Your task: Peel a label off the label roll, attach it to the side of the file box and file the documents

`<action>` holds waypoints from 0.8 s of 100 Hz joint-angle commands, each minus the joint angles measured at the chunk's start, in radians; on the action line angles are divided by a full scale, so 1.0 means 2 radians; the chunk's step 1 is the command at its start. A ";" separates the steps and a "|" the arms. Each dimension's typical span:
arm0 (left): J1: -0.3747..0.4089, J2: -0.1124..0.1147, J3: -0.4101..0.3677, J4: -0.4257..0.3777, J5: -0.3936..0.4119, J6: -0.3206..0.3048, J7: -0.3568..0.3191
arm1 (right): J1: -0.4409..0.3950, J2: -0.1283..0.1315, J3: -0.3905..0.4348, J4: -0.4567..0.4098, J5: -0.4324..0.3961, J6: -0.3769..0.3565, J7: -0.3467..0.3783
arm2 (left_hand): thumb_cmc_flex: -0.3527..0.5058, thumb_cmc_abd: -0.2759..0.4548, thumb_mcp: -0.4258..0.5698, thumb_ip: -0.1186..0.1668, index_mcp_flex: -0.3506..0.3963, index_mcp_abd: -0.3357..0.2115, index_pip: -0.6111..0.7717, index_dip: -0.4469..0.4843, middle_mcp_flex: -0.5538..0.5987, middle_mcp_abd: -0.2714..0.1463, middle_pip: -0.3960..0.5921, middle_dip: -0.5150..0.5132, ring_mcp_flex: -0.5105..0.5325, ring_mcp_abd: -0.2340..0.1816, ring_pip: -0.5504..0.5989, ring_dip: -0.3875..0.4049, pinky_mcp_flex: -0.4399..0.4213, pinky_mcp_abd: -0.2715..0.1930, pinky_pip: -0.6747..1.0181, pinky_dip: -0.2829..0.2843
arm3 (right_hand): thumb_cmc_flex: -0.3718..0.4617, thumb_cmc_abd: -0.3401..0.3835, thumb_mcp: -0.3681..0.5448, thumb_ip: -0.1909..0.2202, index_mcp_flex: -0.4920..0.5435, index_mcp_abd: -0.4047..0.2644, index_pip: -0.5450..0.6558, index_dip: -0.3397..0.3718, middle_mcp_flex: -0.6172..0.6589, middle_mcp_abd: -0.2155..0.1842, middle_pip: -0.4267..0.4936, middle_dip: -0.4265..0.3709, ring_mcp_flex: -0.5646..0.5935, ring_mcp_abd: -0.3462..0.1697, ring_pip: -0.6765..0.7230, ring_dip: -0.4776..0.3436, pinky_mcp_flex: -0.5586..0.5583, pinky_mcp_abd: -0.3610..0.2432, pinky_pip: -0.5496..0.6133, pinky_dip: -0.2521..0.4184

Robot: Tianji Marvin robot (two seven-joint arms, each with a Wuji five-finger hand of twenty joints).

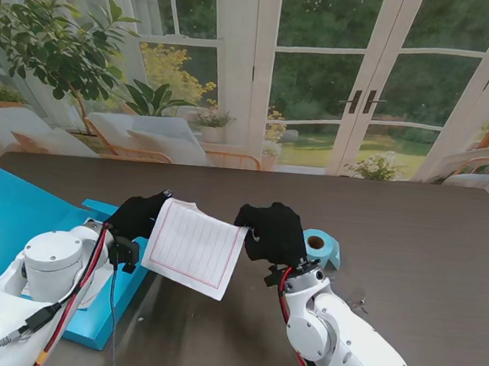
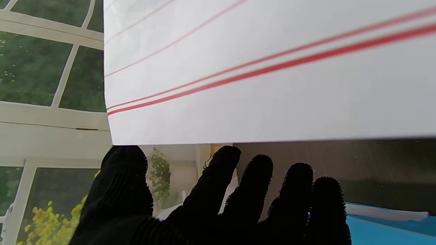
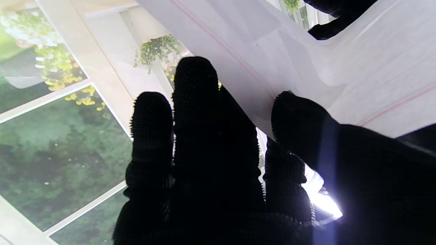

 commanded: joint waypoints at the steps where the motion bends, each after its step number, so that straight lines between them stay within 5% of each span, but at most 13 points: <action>1: 0.001 -0.003 0.001 -0.004 -0.003 0.004 -0.009 | -0.003 -0.003 -0.002 -0.001 -0.001 -0.003 0.005 | -0.002 0.016 -0.010 0.012 0.006 -0.001 -0.004 0.005 0.012 0.003 0.002 0.005 0.011 0.013 0.001 -0.002 0.007 0.005 0.002 0.011 | 0.027 -0.002 0.041 -0.002 0.015 -0.027 0.042 0.017 0.012 0.008 0.003 0.008 0.016 -0.004 0.005 0.008 0.003 -0.012 0.018 -0.008; 80: -0.002 -0.001 0.001 -0.005 -0.015 0.012 -0.025 | -0.007 -0.002 -0.006 0.001 -0.005 -0.017 -0.001 | 0.004 0.009 -0.010 0.012 0.014 0.001 0.002 0.016 0.018 0.003 0.006 0.011 0.017 0.013 0.008 0.001 0.011 0.005 0.004 0.014 | 0.026 -0.002 0.041 -0.003 0.015 -0.027 0.043 0.018 0.011 0.007 0.004 0.007 0.016 -0.004 0.006 0.008 0.002 -0.013 0.019 -0.007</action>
